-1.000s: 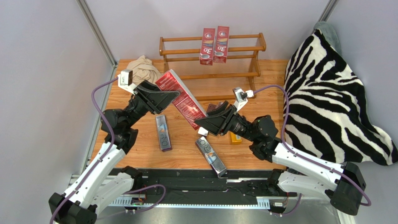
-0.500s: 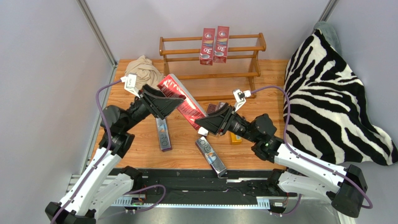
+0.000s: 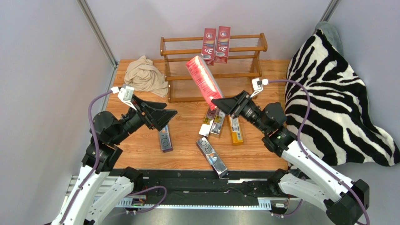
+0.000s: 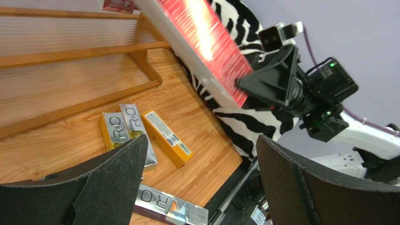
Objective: Place and organize the toothpastes onto the shelf
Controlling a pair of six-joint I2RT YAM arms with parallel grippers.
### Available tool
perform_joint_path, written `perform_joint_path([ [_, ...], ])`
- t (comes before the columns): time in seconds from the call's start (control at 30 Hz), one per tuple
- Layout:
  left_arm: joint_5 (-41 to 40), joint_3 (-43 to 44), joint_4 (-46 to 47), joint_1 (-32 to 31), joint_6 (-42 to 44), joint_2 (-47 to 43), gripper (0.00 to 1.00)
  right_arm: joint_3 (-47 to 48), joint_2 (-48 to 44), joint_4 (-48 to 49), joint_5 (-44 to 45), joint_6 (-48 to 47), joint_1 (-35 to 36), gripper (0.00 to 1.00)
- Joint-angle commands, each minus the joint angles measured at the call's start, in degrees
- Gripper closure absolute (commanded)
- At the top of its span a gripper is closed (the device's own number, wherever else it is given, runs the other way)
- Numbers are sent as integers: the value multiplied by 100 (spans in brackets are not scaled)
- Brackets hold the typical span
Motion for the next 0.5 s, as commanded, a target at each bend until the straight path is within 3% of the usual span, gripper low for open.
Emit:
perform_joint_path([
  [0.0, -208, -190, -317, -14, 225, -18, 6, 857, -29, -29, -257, 74, -673, 96],
  [0.27, -156, -463, -308, -14, 58, -176, 6, 2157, 630, -644, -547, -23, -1939, 97],
  [0.47, -94, -595, -326, -14, -29, -264, 6, 2686, 1632, -339, -1162, 750, -2941, 99],
])
